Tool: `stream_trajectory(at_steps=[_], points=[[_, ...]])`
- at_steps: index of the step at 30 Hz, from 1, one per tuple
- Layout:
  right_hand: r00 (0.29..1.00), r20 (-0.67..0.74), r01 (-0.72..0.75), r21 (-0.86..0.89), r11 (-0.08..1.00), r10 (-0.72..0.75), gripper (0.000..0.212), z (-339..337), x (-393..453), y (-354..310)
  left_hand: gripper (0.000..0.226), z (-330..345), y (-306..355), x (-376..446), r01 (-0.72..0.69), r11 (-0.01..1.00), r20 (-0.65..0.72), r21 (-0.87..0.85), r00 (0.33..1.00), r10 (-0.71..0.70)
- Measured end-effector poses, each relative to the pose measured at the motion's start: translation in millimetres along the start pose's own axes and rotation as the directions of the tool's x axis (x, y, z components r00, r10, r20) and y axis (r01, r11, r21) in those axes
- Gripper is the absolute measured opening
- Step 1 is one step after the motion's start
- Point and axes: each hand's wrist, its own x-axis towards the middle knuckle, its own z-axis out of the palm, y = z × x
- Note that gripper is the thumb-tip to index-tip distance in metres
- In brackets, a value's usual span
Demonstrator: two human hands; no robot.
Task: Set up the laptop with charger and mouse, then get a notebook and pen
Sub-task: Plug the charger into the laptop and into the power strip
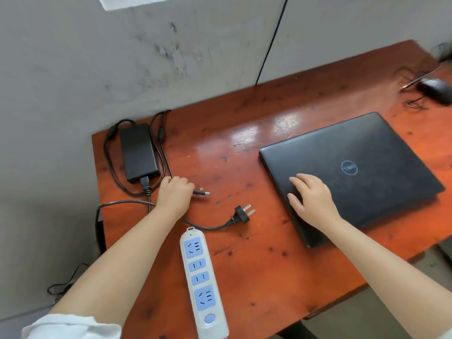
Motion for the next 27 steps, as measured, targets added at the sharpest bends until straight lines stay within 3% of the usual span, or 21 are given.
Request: stream_trajectory(at_steps=[3,5,9,12,27], points=[[0.992,0.049,-0.116,-0.077,0.990,0.120,0.048,4,2,27,0.011,-26,26,21,-0.204,0.968,-0.211,-0.144,0.962,0.171],[0.987,0.069,-0.139,-0.107,0.985,0.146,0.051,8,3,36,0.008,-38,50,41,-0.180,0.956,-0.185,-0.231,0.973,0.138],[0.988,0.033,-0.144,-0.125,0.982,0.149,0.073,15,6,41,0.025,-36,69,74,-0.125,0.987,-0.043,-0.103,0.992,0.121],[0.988,0.032,-0.143,-0.130,0.981,0.148,0.075,16,8,41,0.026,-30,74,86,-0.136,0.988,-0.023,-0.079,0.991,0.134],[0.991,0.011,-0.130,-0.118,0.985,0.132,0.066,19,7,45,0.026,-11,92,97,-0.135,0.969,-0.132,-0.207,0.985,0.109]])
